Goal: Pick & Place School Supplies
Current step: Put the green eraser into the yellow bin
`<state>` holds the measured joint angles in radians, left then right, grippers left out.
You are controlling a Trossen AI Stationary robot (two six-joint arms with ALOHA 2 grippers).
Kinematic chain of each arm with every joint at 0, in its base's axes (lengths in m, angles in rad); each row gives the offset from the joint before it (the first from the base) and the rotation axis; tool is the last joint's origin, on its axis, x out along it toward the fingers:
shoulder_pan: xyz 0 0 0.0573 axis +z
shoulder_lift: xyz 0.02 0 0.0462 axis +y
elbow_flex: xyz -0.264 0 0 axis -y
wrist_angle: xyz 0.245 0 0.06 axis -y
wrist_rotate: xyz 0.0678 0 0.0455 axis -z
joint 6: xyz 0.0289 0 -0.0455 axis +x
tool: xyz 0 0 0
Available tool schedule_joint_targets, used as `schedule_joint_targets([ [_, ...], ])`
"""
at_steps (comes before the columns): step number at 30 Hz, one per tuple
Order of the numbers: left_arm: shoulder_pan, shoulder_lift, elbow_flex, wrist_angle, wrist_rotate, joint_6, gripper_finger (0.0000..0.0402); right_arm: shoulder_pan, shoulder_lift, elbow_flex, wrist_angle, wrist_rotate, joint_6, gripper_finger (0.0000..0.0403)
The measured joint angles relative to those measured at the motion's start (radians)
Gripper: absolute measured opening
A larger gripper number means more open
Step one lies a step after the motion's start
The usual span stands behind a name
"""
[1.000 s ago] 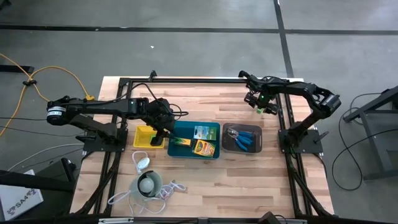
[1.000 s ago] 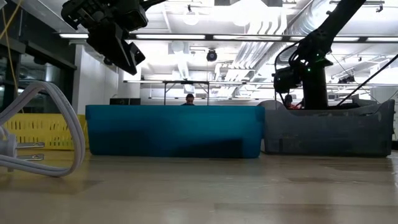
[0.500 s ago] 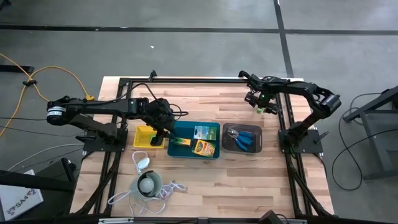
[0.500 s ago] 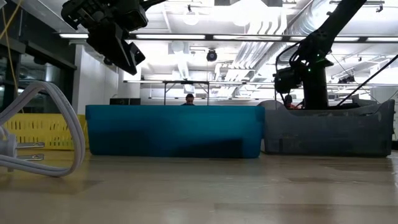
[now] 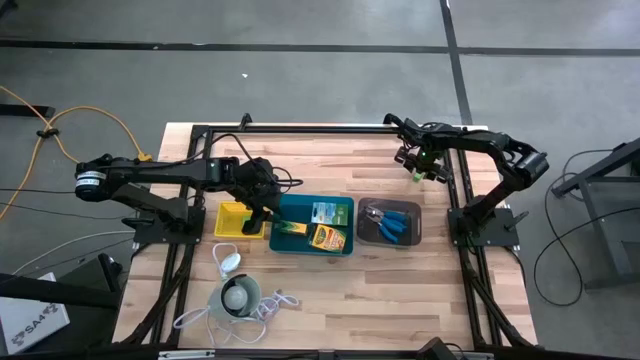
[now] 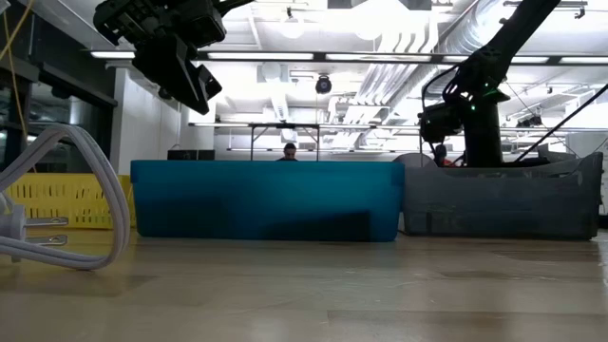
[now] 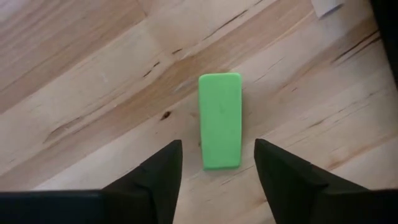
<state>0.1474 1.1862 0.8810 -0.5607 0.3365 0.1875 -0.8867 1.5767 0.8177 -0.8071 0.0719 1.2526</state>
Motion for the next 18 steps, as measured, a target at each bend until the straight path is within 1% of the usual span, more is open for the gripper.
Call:
schedule_joint_targets([
  [3,0.0,0.0,0.0,0.0,0.0,0.0,0.0108,0.0,0.0,0.0,0.0,0.0,0.0,0.0186],
  [9,0.0,0.0,0.0,0.0,0.0,-0.002,0.0108,0.0,0.002,0.0,0.002,-0.022,0.0,0.0187],
  [15,0.0,0.0,0.0,0.0,0.0,-0.004,0.0108,0.0,0.048,0.003,0.01,-0.029,-0.003,0.0188],
  [18,0.0,0.0,0.0,0.0,0.0,-0.004,0.0108,0.0,0.063,0.006,0.02,-0.032,-0.031,0.0188],
])
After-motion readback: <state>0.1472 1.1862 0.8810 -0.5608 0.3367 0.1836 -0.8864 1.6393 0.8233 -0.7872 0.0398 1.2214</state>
